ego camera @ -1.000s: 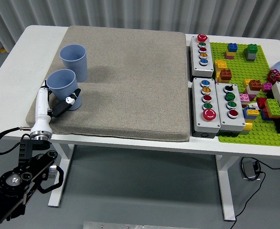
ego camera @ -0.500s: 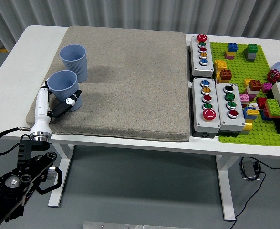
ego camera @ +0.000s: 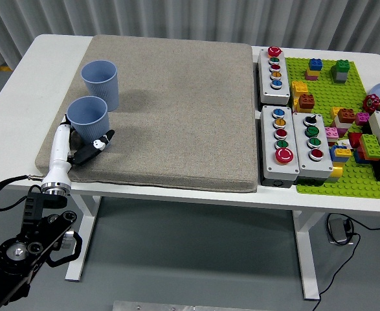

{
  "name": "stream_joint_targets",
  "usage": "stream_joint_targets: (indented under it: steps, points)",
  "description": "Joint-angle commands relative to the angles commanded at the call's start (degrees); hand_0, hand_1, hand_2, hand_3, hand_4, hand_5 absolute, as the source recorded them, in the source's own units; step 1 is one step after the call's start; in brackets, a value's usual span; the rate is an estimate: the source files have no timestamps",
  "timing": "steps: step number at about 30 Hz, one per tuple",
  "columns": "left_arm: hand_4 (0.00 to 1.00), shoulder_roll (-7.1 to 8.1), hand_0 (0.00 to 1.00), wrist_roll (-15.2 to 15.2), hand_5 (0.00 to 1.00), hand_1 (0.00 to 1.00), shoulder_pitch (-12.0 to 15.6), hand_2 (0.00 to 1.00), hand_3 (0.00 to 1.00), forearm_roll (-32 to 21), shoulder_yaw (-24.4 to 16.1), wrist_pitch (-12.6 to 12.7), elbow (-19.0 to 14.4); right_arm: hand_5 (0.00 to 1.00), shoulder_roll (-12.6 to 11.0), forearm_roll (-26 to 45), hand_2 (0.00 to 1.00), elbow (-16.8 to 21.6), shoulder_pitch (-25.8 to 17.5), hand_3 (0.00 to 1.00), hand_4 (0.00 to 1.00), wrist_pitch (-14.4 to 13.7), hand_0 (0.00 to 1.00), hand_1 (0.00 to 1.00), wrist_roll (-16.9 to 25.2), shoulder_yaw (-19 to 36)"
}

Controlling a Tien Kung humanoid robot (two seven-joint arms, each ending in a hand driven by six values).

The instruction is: Pick cup pour cup place

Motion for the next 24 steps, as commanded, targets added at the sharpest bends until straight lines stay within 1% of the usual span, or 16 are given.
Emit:
stream_joint_targets:
  steps: [1, 6, 7, 12, 13, 15, 16, 17, 20, 24]
  points:
    - [0.979, -0.01, 0.888, 0.0, 0.405, 0.913, 0.0, 0.998, 0.998, 0.1, -0.1, 0.0, 0.0, 0.125, 0.0, 0.0, 0.58, 0.0, 0.0, 0.594, 0.002, 0.0, 0.675, 0.605, 0.0, 0.0]
    - [0.979, -0.03, 0.888, 0.3, 0.405, 0.913, 0.1, 0.998, 0.998, 0.5, -1.6, 0.3, 0.3, 0.125, 0.0, 0.3, 0.58, 0.0, 0.1, 0.594, 0.002, -0.1, 0.675, 0.605, 0.1, -0.2]
    - [0.984, -0.03, 0.947, 0.3, 0.41, 0.956, 0.2, 0.998, 0.998, 0.5, -1.9, 0.2, 0.3, 0.124, 0.0, 0.3, 0.579, 0.0, 0.1, 0.593, 0.002, -0.1, 0.675, 0.604, 0.1, -0.2]
    - [0.984, 0.04, 0.947, 0.3, 0.41, 0.956, 1.1, 0.998, 0.998, 1.0, -3.9, -0.1, -0.4, 0.124, 0.0, 0.0, 0.579, 0.0, 0.2, 0.593, 0.002, 0.0, 0.675, 0.604, 0.0, -0.1]
    - [0.995, 0.14, 0.958, 0.3, 0.424, 0.971, 1.6, 0.998, 0.998, 1.5, -4.4, -0.3, -1.0, 0.124, -0.1, 0.0, 0.578, 0.0, 0.2, 0.593, 0.002, 0.0, 0.675, 0.603, 0.0, -0.1]
    - [0.995, 0.46, 0.958, 0.4, 0.424, 0.971, 2.5, 0.998, 0.998, 2.5, -5.3, -0.6, -2.1, 0.124, -0.1, -0.1, 0.578, 0.0, 0.2, 0.593, 0.002, 0.1, 0.675, 0.603, 0.1, 0.0]
    - [0.995, 0.72, 0.958, 0.6, 0.424, 0.971, 3.2, 0.998, 0.998, 2.8, -5.8, -1.4, -2.9, 0.124, -0.1, -0.2, 0.578, -0.1, 0.2, 0.593, 0.002, 0.1, 0.675, 0.603, 0.1, 0.1]
    - [0.995, 0.78, 0.958, 0.6, 0.424, 0.971, 3.3, 0.998, 0.998, 2.9, -5.9, -1.6, -3.1, 0.124, -0.1, -0.2, 0.578, -0.1, 0.2, 0.593, 0.002, 0.1, 0.675, 0.603, 0.1, 0.1]
    - [0.998, 1.42, 0.962, 1.1, 0.42, 0.974, 3.9, 0.998, 0.998, 4.6, -5.8, -3.4, -4.4, 0.121, -0.2, -0.1, 0.578, -0.1, 0.4, 0.592, 0.002, 0.2, 0.675, 0.603, 0.1, 0.1]
    - [0.998, 1.56, 0.962, 0.9, 0.42, 0.974, 4.0, 0.998, 0.998, 5.6, -5.5, -3.9, -5.3, 0.121, -0.2, -0.1, 0.578, -0.1, 0.4, 0.592, 0.002, 0.1, 0.675, 0.603, 0.0, 0.0]
